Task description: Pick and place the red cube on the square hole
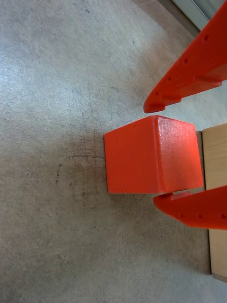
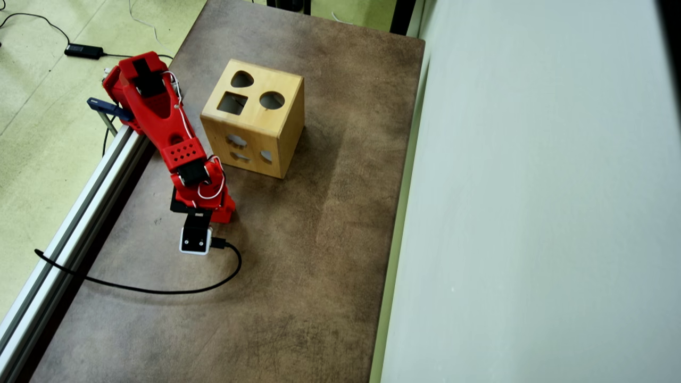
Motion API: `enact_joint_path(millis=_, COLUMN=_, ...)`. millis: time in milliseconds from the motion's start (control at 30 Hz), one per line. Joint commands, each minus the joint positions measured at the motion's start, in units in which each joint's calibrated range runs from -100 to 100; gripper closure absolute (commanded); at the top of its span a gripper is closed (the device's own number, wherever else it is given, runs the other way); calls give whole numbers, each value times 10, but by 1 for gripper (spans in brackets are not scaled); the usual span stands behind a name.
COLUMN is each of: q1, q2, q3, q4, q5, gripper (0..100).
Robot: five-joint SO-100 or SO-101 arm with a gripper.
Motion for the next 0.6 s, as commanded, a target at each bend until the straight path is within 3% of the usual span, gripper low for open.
enact_joint_path(millis=0, q1=3, q2=-11, q3=-23, q4=-2, q5=-1, gripper=77)
enact_joint_path(millis=267, q1=3, q2=-12, q3=-23, q4=-2, q5=-1, gripper=99)
enact_joint_path(millis=567, q1=3, q2=-18, q3=-23, q4=0, q5=-1, gripper=99)
